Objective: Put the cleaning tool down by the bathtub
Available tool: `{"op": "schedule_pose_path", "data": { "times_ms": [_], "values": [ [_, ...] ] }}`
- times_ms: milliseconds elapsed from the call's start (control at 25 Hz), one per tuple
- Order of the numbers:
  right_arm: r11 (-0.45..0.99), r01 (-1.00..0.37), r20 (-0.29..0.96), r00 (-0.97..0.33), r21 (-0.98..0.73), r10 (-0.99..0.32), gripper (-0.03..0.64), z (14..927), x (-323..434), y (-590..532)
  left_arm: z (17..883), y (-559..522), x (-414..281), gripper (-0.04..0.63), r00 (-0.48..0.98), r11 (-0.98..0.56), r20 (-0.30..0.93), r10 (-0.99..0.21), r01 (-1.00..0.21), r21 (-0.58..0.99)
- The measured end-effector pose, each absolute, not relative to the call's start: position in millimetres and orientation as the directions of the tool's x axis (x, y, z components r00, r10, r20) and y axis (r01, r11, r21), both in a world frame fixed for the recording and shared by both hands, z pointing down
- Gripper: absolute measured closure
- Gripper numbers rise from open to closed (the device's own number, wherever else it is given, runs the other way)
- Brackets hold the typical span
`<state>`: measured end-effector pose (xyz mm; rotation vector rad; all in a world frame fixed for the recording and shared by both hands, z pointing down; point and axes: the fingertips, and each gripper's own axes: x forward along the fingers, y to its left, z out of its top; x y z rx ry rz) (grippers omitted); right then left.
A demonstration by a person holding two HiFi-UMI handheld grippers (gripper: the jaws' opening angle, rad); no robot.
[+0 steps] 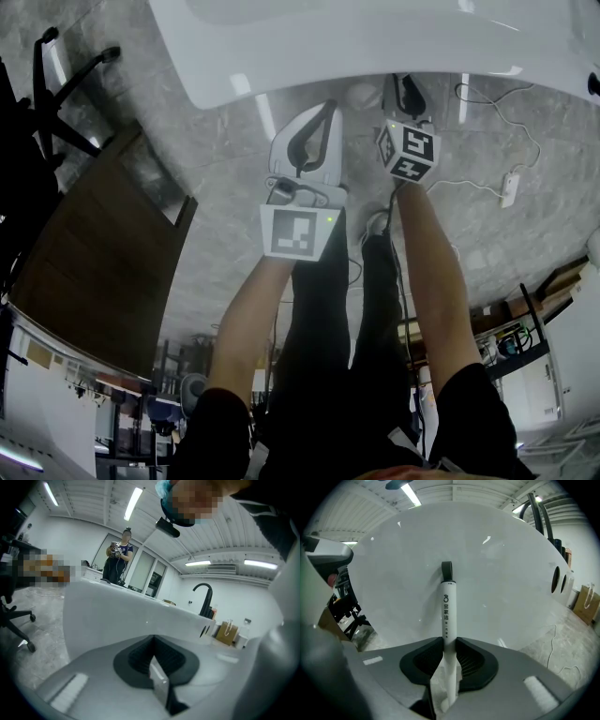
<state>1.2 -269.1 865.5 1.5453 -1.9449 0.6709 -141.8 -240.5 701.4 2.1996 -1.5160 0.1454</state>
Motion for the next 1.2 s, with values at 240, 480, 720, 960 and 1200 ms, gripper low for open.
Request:
{"op": "schedule_pose_path", "data": {
  "times_ms": [240, 480, 720, 960, 1200],
  "values": [
    [0.189, -0.980, 0.706, -0.172, -0.056, -0.687, 0.469, 858, 0, -267, 692, -240, -143, 0.589, 0.381, -0.285, 0.326, -0.865, -0.908, 0.306],
    [0.185, -0.981, 0.715, -0.171, -0.060, -0.678, 0.465, 849, 1, -263, 676, -238, -142, 0.589, 0.379, -0.289, 0.312, -0.871, -0.909, 0.299],
    [0.186, -0.981, 0.721, -0.172, -0.061, -0.671, 0.460, 838, 9, -250, 662, -232, -141, 0.589, 0.366, -0.278, 0.305, -0.879, -0.914, 0.294],
    [0.184, -0.981, 0.743, -0.164, -0.055, -0.649, 0.518, 819, 23, -226, 643, -218, -132, 0.589, 0.362, -0.269, 0.301, -0.882, -0.912, 0.308],
    [0.208, -0.975, 0.757, -0.195, -0.081, -0.623, 0.617, 784, 30, -199, 618, -197, -117, 0.589, 0.350, -0.255, 0.307, -0.885, -0.916, 0.308]
  ]
}}
